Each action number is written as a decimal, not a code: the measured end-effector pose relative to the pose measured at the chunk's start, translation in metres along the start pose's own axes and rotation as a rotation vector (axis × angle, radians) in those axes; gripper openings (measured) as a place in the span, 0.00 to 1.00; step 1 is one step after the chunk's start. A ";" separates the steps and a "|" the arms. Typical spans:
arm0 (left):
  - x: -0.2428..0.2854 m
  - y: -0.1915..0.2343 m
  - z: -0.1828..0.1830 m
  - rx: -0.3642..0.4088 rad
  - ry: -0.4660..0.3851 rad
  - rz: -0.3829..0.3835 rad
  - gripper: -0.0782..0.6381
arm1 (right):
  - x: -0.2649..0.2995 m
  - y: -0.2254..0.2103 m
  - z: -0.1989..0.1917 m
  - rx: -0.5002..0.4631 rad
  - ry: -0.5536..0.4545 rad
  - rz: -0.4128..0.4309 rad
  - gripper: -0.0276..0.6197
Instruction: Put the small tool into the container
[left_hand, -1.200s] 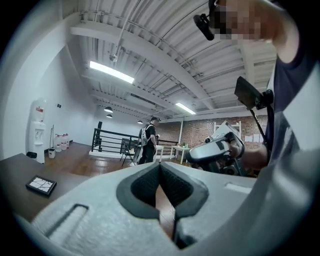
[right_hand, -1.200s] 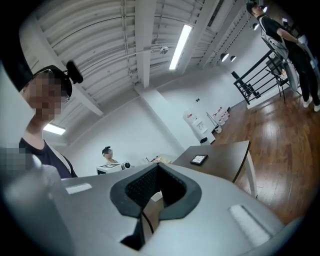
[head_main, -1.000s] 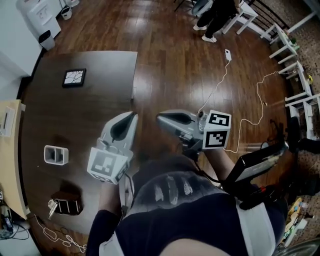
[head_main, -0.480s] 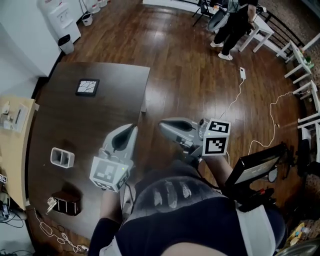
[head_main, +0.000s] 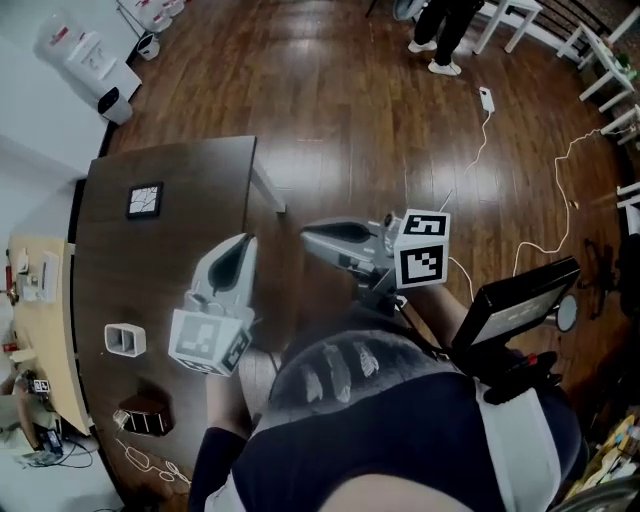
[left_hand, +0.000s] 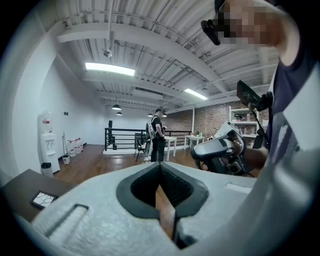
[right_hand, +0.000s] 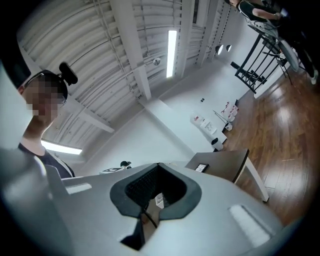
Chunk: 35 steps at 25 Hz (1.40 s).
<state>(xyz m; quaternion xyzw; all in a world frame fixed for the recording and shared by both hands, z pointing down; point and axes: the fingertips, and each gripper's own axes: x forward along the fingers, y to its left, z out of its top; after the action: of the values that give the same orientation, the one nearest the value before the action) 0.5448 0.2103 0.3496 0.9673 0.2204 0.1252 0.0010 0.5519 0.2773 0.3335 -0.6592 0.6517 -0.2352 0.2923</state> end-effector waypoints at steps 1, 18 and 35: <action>0.010 -0.008 0.004 0.011 0.008 -0.013 0.11 | -0.007 -0.005 0.004 0.006 -0.006 0.001 0.05; 0.130 -0.075 0.028 0.034 0.087 -0.057 0.11 | -0.095 -0.051 0.060 -0.056 -0.031 0.035 0.05; 0.198 0.010 0.047 -0.048 -0.068 -0.132 0.11 | -0.035 -0.114 0.125 -0.088 0.039 -0.025 0.05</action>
<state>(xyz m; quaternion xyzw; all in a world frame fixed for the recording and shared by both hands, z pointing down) 0.7332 0.2885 0.3529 0.9541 0.2804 0.0972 0.0401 0.7191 0.3201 0.3252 -0.6747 0.6588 -0.2228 0.2471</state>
